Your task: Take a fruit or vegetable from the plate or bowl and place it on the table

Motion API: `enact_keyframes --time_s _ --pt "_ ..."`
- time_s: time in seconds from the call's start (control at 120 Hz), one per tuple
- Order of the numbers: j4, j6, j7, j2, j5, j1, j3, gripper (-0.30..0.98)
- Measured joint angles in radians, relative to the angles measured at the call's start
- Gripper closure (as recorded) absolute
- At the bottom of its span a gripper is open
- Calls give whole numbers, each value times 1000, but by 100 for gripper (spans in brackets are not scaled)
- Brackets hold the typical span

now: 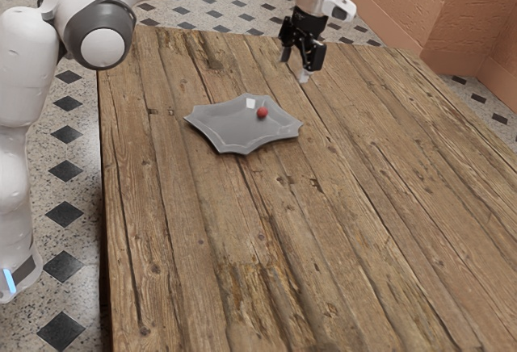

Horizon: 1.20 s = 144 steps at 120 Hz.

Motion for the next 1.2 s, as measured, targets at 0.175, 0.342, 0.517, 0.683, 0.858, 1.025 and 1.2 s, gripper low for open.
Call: enact_keyframes --time_s 0.175,0.342,0.517,0.683,0.858,1.025,1.2 --pt "0 16 1 0 -1 0 0 0" --pt "0 23 0 2 -21 0 20 0" --pt "44 77 20 18 -43 -9 -121 0" --pt "122 -37 38 103 -4 -3 -123 0" --pt "77 -50 76 139 9 7 -103 0" --pt "-61 42 132 143 -16 10 -82 0" --pt "-177 117 193 100 -52 11 -4 0"
